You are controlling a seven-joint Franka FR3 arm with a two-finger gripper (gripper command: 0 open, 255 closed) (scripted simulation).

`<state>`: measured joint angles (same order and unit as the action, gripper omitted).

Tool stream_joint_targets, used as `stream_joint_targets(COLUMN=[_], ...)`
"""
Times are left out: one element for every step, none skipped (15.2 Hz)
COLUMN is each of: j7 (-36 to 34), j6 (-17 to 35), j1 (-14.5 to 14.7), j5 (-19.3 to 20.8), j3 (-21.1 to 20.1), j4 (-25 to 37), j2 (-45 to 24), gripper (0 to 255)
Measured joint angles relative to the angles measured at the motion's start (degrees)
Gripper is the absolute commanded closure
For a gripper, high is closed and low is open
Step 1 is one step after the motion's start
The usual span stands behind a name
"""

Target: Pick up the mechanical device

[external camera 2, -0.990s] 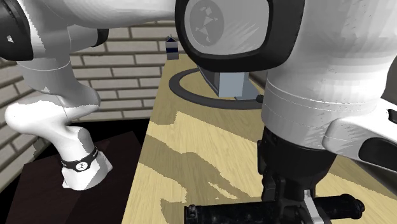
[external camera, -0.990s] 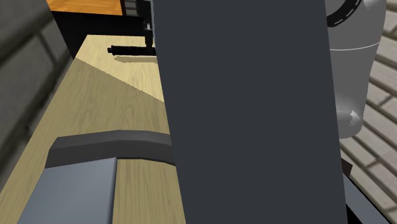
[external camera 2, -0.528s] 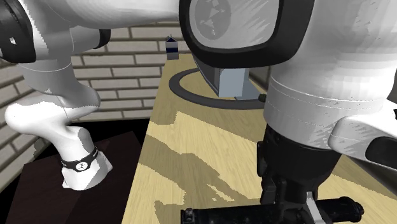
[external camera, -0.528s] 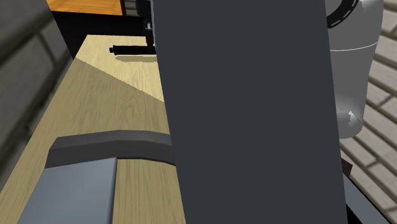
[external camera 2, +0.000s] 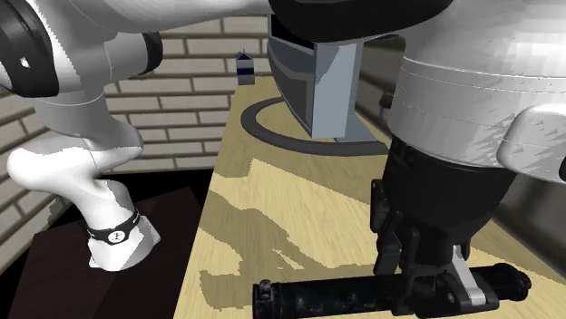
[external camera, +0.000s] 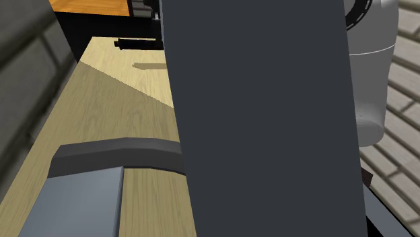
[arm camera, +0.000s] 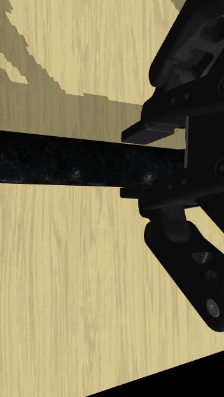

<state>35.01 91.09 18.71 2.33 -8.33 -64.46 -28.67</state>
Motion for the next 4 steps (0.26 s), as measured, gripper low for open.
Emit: stream_joint_targets(j7=[0.0, 0.1, 0.1, 0.0], j6=[-0.8, -1.6, -2.3, -2.9], j1=[0.0, 0.1, 0.1, 0.1], j5=[-0.2, -0.4, -0.5, -0.4], j3=[-0.1, -0.2, -0.2, -0.2], j4=[1.4, 2.5, 3.0, 3.5], j2=[-0.4, -0.7, -0.7, -0.7], gripper=[255, 255, 255, 255])
